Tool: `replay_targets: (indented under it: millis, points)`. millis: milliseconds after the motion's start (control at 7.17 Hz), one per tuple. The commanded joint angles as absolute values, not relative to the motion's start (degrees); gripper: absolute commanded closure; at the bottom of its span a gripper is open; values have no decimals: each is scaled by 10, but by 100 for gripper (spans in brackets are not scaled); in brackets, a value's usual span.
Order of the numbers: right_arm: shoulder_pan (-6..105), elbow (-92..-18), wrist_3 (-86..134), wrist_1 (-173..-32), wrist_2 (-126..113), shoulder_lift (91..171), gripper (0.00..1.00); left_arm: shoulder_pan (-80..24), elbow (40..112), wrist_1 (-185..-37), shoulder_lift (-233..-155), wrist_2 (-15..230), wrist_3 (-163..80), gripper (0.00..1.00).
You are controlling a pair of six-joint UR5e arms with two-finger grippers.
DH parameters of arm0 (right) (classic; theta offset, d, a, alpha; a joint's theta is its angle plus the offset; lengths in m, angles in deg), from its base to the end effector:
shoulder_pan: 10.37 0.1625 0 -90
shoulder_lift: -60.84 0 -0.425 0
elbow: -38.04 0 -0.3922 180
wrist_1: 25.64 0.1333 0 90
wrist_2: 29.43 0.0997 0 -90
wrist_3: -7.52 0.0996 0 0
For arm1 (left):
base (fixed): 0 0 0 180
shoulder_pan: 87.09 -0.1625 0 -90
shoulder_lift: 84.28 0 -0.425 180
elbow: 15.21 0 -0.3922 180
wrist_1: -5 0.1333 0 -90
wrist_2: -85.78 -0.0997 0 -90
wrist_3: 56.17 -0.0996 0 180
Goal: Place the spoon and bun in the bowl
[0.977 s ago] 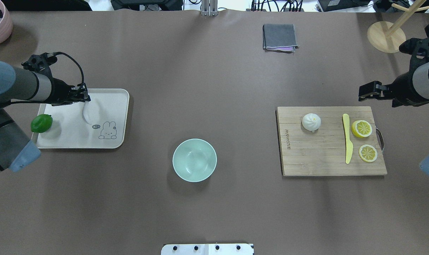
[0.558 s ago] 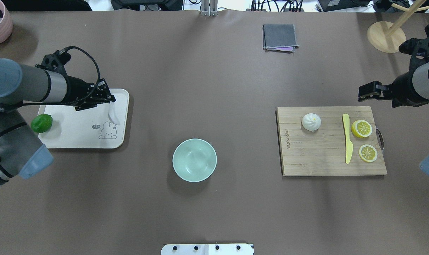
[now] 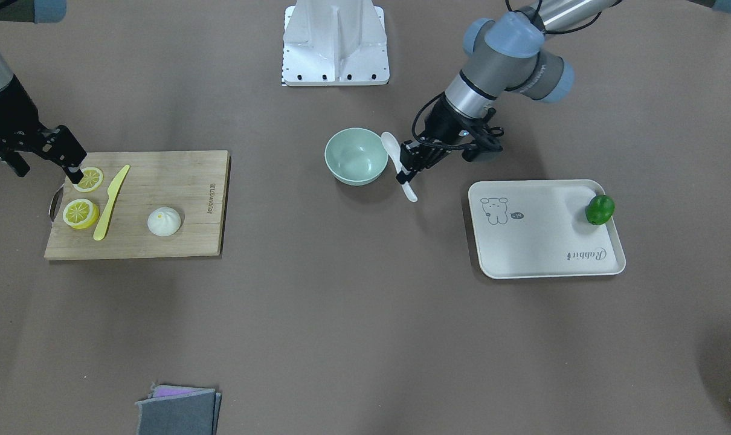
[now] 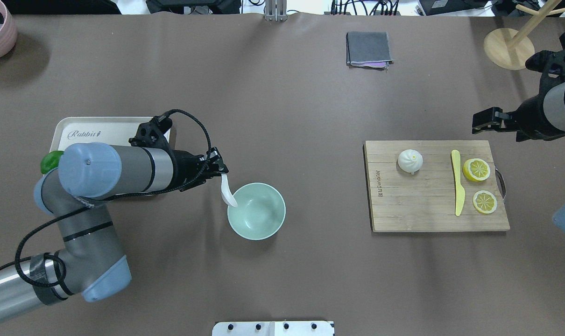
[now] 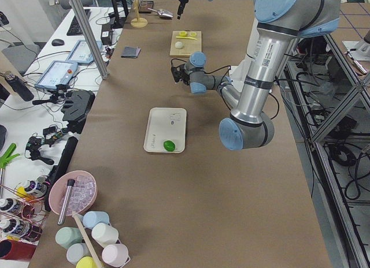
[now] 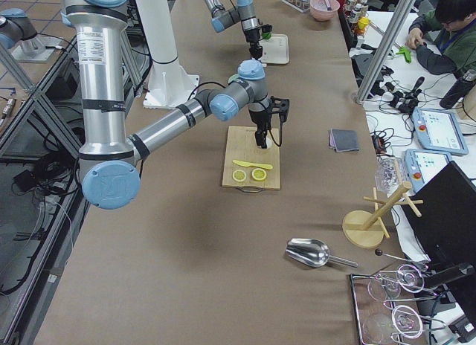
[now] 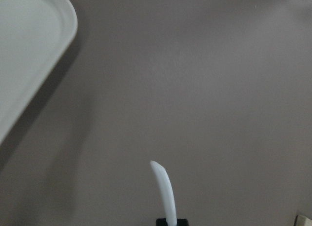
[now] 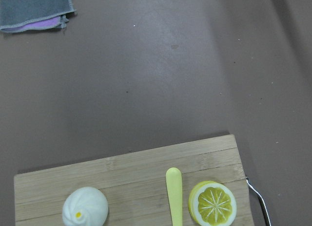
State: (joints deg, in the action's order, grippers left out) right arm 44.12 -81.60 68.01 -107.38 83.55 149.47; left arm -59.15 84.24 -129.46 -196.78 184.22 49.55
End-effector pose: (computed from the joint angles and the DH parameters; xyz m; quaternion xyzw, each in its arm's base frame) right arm -0.2028 -0.4468 0.3932 0.0809 -0.3703 0.1343 0.9156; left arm 0.4874 -0.3928 0.2738 0.0082 0.6195 -0.2492 0.7444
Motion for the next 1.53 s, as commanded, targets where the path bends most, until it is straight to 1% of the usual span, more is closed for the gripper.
replay_targets:
  millis: [0,140,279,419,558,698,837,977,1116,1256,1395]
  points:
    - [441,-817,680,-1074,836,1494,1,-638,843,-1289,-1984,1798,503,100]
    - [441,-816,680,-1074,835,1495,1,-640,842,-1288,-1984,1797,503,100]
    - [441,-817,681,-1074,836,1495,1,-640,842,-1288,-1984,1797,499,86]
    - [441,-817,681,-1074,836,1495,1,-641,843,-1289,-1984,1797,495,55]
    - [441,-817,681,-1074,836,1495,1,-651,842,-1288,-1982,1795,493,19]
    - [441,-817,680,-1074,837,1495,0,-654,844,-1288,-1982,1791,475,2]
    - [440,-817,680,-1073,837,1495,0,-650,845,-1288,-1980,1791,457,2]
    - [439,-817,680,-1074,837,1494,0,-635,867,-1274,-1971,1803,419,2]
    - [433,-817,680,-1073,836,1494,0,-602,907,-1196,-1956,1851,371,2]
    - [423,-817,680,-1074,829,1485,0,-543,932,-1114,-1952,1915,306,2]
    - [398,-817,680,-1074,802,1482,0,-486,943,-1076,-1925,1967,215,2]
